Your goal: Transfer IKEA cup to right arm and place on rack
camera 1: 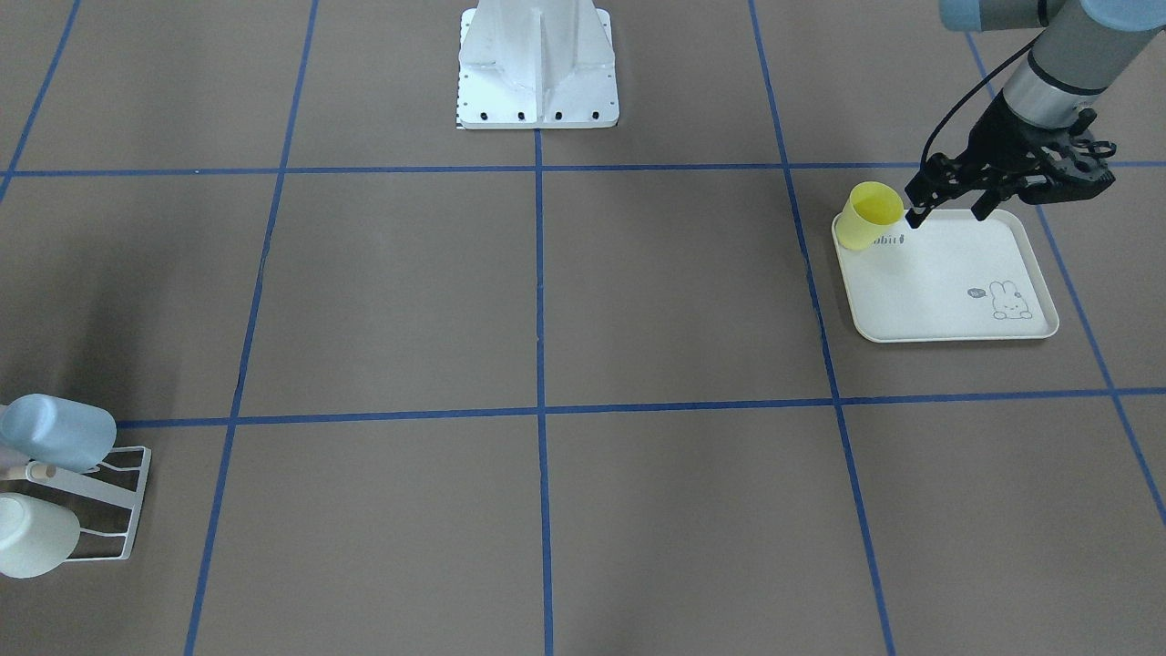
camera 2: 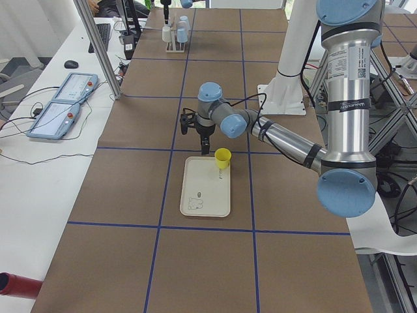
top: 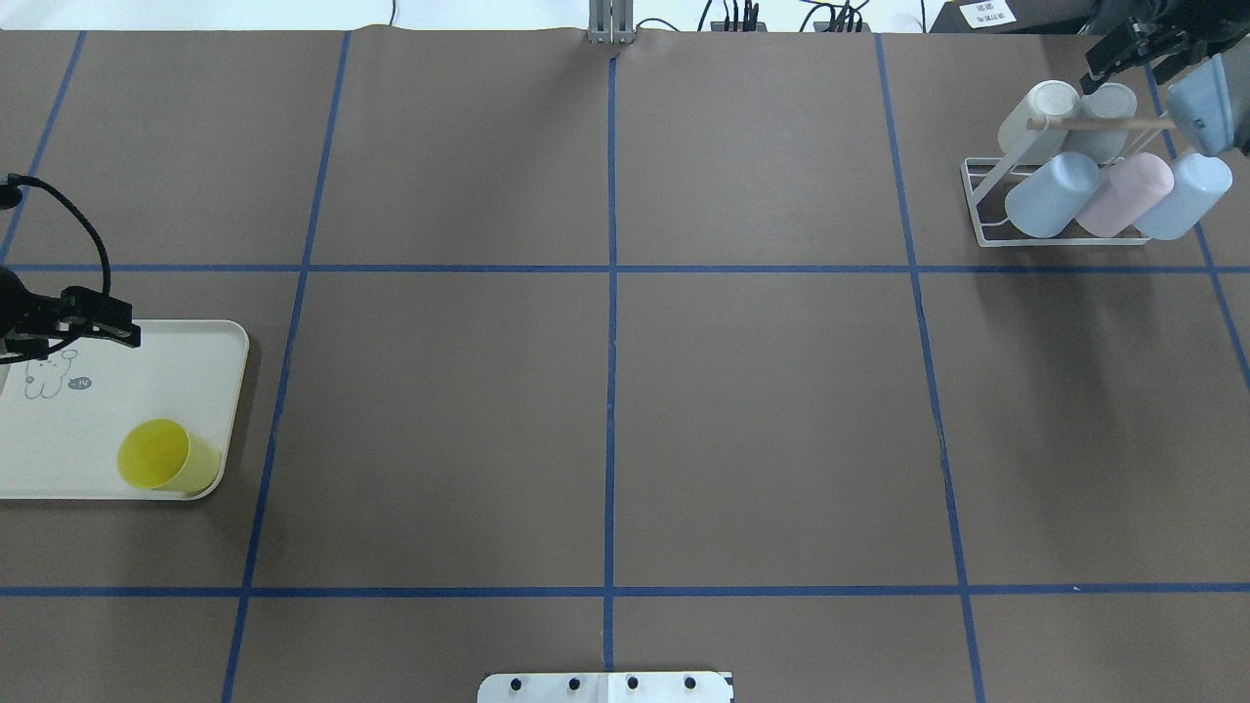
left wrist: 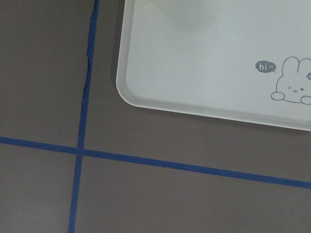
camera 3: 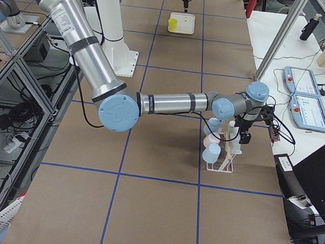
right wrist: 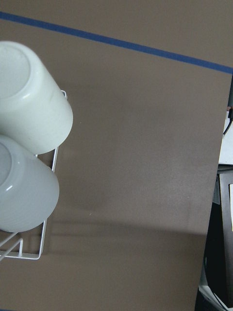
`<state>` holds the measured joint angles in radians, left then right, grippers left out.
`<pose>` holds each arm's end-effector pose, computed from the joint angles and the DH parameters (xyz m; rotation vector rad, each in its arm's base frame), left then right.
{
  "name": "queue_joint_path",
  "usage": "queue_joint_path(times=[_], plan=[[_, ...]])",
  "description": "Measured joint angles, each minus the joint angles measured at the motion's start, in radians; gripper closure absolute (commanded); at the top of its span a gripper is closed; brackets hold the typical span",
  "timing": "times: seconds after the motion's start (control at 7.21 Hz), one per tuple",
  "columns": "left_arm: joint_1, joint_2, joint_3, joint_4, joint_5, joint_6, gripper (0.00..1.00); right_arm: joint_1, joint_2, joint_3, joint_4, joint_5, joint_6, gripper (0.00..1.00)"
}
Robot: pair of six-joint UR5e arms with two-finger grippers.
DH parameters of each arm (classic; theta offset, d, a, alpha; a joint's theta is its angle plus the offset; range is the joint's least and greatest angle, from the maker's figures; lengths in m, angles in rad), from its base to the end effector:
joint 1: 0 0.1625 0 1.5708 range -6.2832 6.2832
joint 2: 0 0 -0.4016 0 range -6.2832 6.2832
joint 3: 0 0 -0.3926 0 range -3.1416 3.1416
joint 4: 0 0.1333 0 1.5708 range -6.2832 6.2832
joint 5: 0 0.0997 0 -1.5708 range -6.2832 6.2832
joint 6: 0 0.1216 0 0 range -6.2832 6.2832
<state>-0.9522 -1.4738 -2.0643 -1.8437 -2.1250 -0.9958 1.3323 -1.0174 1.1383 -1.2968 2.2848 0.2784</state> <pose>0.2135 -0.4195 0.4298 0.0657 0.8394 -0.1693 -0.1199 -0.7203 0.5033 0.1852 -0.7774 -0.1032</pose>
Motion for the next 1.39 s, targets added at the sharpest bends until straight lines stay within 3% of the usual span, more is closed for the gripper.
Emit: queue_joint_path(times=[0.83,1.11,1.39], plan=[[0.140,0.051,0.045,-0.024,0.003,-0.006,0.13,0.011,0.016,0.021,-0.003,0.049,0.008,0.02],[0.175,0.057,0.052,-0.026,0.000,-0.007,0.17,0.029,-0.003,0.092,-0.009,0.129,0.049,0.02],[0.189,0.058,0.070,-0.028,-0.001,-0.005,0.27,0.034,-0.046,0.174,-0.010,0.154,0.082,0.02]])
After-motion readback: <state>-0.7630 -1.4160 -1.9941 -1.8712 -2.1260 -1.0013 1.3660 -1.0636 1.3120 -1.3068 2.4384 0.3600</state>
